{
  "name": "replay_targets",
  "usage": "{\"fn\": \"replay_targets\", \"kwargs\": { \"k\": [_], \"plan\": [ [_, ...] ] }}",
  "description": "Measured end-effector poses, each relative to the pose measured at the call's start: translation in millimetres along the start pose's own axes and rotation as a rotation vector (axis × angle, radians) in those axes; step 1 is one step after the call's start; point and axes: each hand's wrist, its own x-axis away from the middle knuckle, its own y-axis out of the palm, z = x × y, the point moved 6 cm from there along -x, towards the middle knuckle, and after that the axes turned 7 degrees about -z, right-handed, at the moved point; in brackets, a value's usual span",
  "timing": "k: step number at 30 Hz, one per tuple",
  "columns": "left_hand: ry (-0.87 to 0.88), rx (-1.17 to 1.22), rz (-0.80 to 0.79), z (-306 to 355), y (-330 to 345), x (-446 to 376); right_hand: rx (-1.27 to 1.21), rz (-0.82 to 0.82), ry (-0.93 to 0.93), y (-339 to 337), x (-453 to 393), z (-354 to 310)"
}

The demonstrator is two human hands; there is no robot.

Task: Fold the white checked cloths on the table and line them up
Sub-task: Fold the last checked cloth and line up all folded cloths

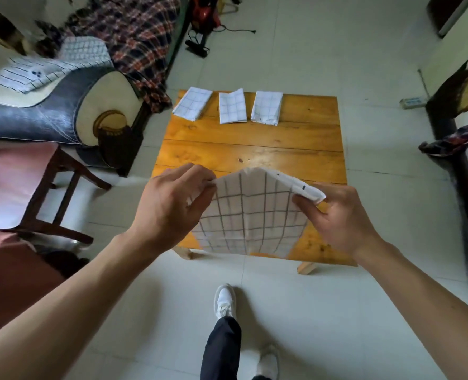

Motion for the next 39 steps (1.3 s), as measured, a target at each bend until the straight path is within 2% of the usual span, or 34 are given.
{"fn": "replay_targets", "kwargs": {
  "k": [5, 12, 19, 28, 39],
  "plan": [
    [-0.043, 0.032, 0.021, -40.6, 19.3, -29.8, 0.021, 0.004, 0.026, 15.1, -36.3, 21.5],
    [-0.093, 0.076, -0.074, -138.6, 95.6, -81.6, 0.094, -0.029, 0.214, 67.3, -94.6, 107.0],
    [-0.108, 0.091, -0.132, -203.6, 154.7, -116.9, 0.08, -0.027, 0.282, 106.0, -142.7, 172.7],
    [-0.111, 0.083, -0.189, -215.8, 193.5, -93.6, 0.128, -0.08, 0.161, 133.9, -139.5, 209.8],
    [-0.058, -0.011, -0.392, -206.8, 234.8, -20.5, 0.203, -0.388, 0.135, 180.5, -74.2, 228.5]
  ]
}}
